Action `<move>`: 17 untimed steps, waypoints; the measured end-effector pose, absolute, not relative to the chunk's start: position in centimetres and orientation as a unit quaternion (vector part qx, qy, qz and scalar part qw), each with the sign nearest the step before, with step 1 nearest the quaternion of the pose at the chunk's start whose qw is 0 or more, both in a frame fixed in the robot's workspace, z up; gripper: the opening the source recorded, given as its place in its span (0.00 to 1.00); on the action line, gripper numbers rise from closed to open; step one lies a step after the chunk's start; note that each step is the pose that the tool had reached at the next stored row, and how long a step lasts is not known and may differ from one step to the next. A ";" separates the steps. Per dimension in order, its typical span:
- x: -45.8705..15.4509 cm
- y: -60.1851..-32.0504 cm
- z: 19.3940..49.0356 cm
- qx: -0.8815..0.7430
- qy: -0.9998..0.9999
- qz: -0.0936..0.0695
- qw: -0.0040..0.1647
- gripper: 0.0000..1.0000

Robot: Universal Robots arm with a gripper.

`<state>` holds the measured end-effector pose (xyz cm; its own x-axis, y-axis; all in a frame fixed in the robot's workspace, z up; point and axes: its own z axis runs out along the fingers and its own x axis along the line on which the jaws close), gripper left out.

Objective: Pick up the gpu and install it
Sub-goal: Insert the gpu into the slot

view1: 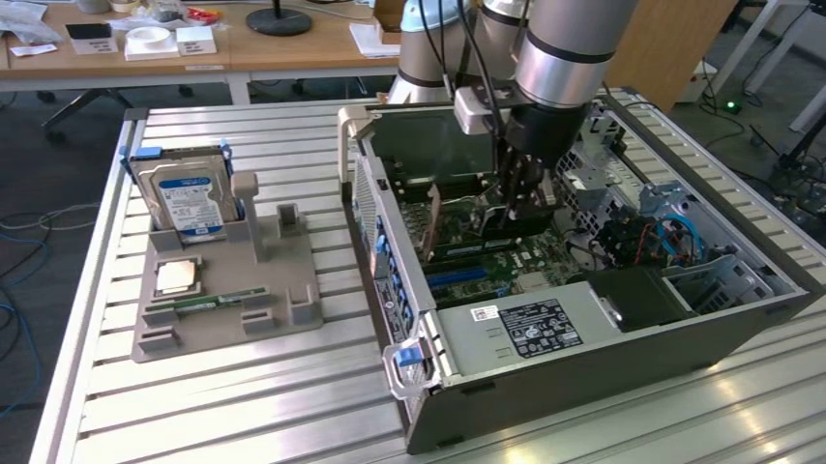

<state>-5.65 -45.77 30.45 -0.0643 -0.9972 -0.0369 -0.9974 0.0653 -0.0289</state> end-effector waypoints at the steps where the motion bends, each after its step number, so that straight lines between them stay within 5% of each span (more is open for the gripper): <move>1: -5.7 -45.8 30.4 -0.684 0.729 0.002 0.023 0.26; 17: -5.7 -45.8 30.0 -0.684 0.729 0.002 0.023 0.26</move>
<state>-5.72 -45.77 30.00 -0.0642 -0.9972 -0.0370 -0.9974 0.0653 -0.0290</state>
